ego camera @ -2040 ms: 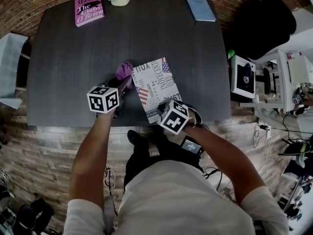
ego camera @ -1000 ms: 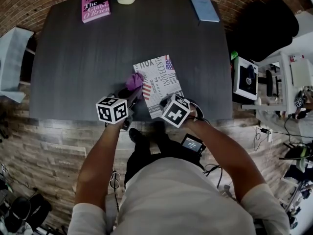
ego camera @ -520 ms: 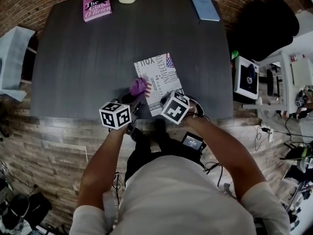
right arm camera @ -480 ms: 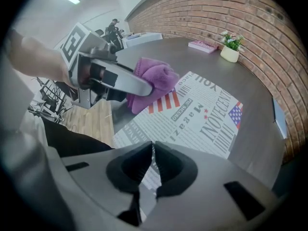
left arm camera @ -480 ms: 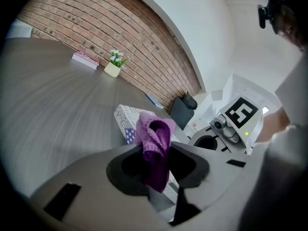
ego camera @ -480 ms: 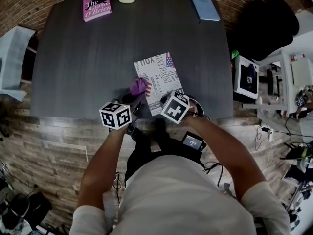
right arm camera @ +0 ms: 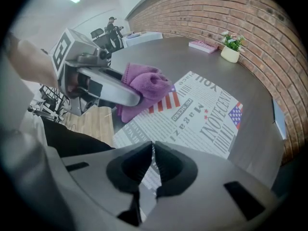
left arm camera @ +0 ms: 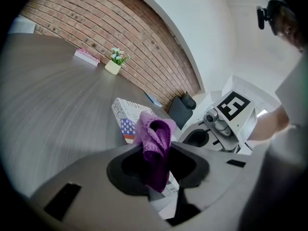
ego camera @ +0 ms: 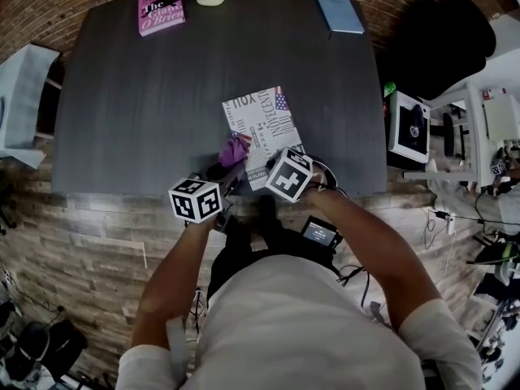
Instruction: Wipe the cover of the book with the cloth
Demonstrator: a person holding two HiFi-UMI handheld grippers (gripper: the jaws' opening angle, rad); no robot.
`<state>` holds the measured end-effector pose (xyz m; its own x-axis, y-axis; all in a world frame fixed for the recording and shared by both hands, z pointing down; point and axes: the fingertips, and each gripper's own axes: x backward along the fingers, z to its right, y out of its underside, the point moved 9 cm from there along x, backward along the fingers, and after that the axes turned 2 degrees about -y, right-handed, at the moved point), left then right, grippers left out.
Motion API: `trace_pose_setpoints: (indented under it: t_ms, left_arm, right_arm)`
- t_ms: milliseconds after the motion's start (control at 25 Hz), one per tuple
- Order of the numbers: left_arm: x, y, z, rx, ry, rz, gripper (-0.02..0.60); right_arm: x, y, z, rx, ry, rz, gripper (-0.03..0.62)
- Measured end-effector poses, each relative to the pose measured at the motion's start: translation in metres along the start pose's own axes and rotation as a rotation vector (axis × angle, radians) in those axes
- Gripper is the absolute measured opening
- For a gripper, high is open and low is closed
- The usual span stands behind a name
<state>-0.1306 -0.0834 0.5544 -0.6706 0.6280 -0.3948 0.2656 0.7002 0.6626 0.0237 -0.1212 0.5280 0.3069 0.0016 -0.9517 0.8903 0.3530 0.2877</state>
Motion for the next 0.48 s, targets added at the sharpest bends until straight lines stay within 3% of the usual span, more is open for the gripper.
trace_pose_setpoints:
  t_ms: [480]
  left_arm:
    - [0.01, 0.022, 0.016, 0.03, 0.021, -0.003, 0.109]
  right_arm:
    - [-0.001, -0.002, 0.001, -0.005, 0.005, -0.005, 0.029]
